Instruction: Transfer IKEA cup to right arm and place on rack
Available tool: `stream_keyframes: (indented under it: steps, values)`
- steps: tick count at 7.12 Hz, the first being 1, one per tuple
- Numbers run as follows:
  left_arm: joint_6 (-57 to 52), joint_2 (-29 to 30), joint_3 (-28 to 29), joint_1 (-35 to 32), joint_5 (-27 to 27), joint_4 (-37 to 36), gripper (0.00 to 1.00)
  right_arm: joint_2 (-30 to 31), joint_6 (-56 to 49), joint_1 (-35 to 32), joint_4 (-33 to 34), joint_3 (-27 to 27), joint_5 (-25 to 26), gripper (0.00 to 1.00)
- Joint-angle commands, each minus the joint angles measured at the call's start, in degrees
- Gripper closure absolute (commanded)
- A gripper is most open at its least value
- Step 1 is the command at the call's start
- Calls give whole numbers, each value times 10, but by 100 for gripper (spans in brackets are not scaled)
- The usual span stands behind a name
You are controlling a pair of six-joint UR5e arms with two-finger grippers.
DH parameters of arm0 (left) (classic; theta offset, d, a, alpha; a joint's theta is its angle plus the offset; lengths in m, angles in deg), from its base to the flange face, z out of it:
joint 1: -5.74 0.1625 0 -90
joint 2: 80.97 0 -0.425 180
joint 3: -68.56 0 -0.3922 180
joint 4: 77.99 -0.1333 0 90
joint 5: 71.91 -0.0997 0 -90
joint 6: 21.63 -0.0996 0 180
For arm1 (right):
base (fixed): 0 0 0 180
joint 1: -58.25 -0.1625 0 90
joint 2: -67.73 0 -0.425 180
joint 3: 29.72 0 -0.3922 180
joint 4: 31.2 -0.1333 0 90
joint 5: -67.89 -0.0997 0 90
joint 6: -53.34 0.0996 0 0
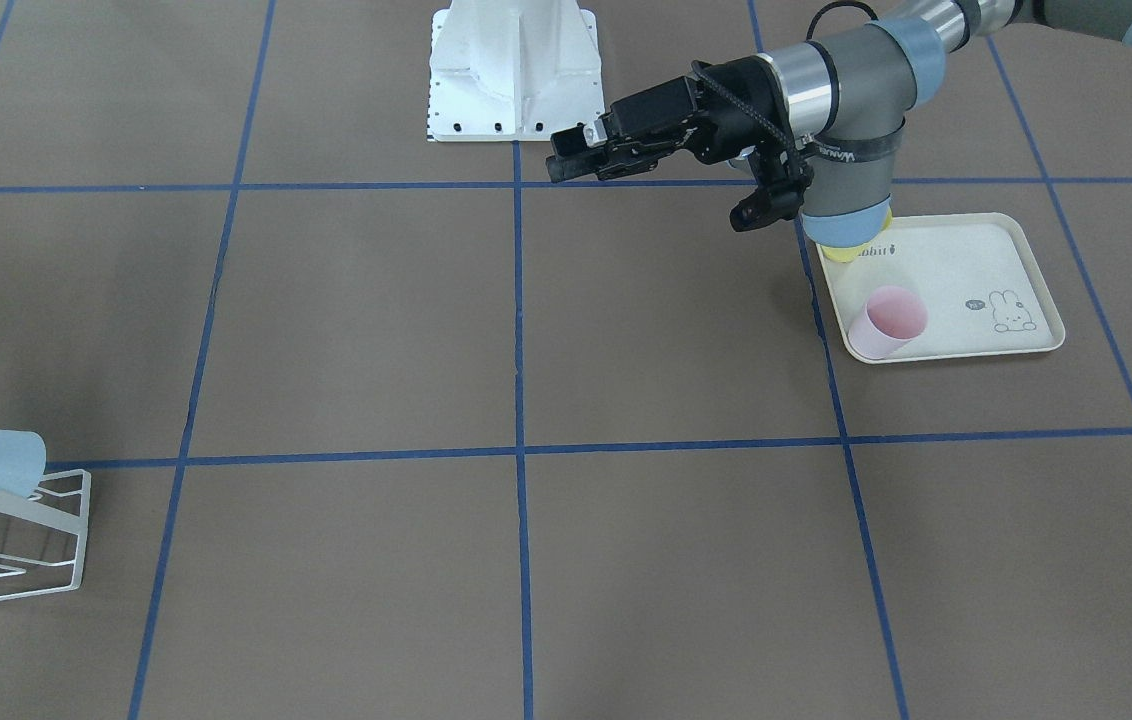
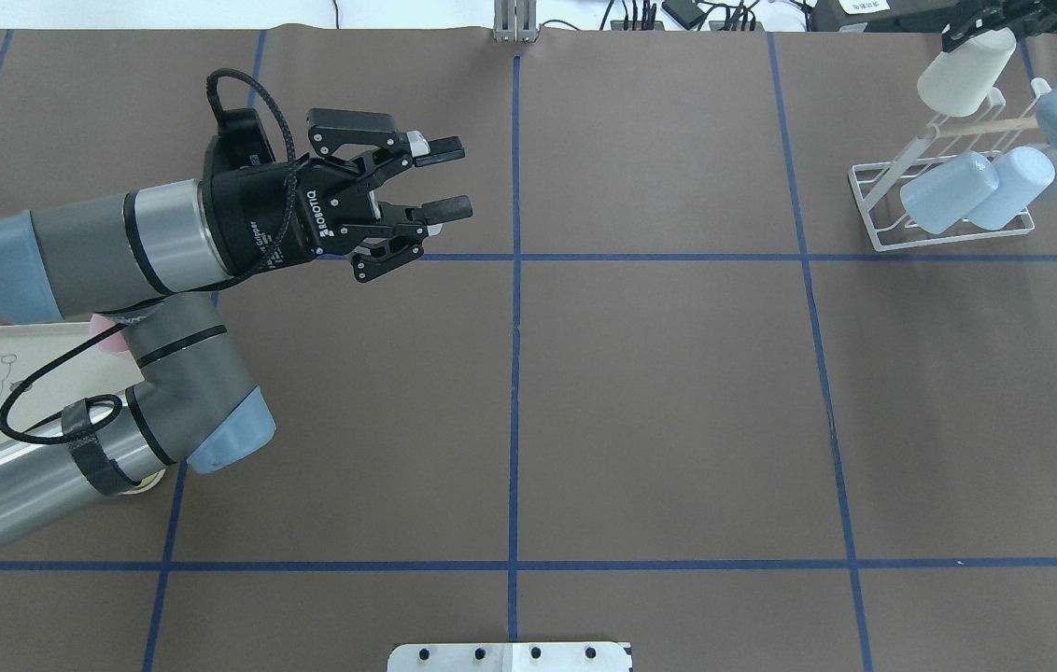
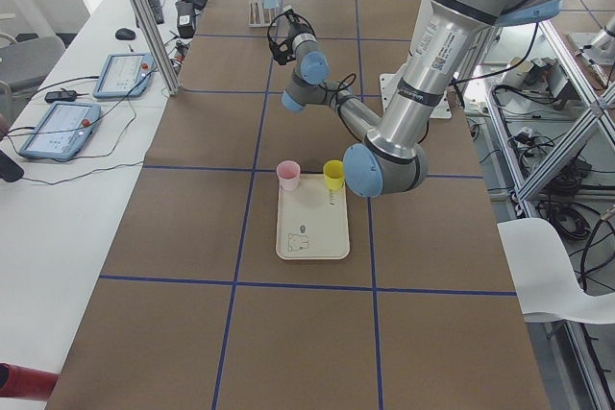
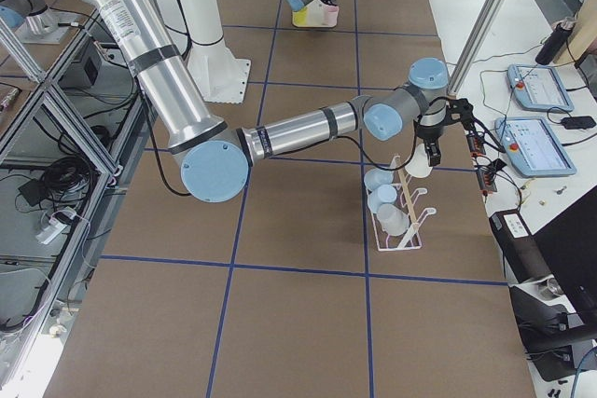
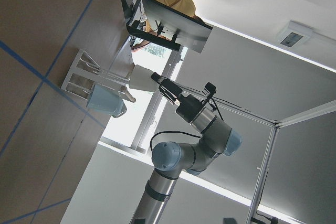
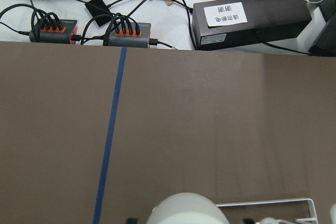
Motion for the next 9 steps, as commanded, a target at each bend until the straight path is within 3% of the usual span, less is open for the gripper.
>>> stream_keyframes:
  steps: [1, 6, 7, 8, 9]
  values:
    - [0, 0, 0, 0, -1, 0, 42, 8, -1, 1, -3, -12, -1, 100]
    - [0, 0, 0, 0, -1, 0, 42, 6, -2, 18, -5, -35, 1, 100]
    - [0, 0, 0, 0, -1, 0, 42, 5, -2, 24, -5, -37, 2, 96]
    - [0, 0, 0, 0, -1, 0, 42, 4, -2, 27, -5, -37, 2, 72]
    - [0, 0, 1, 0, -1, 0, 42, 3, -2, 29, -5, -37, 3, 22]
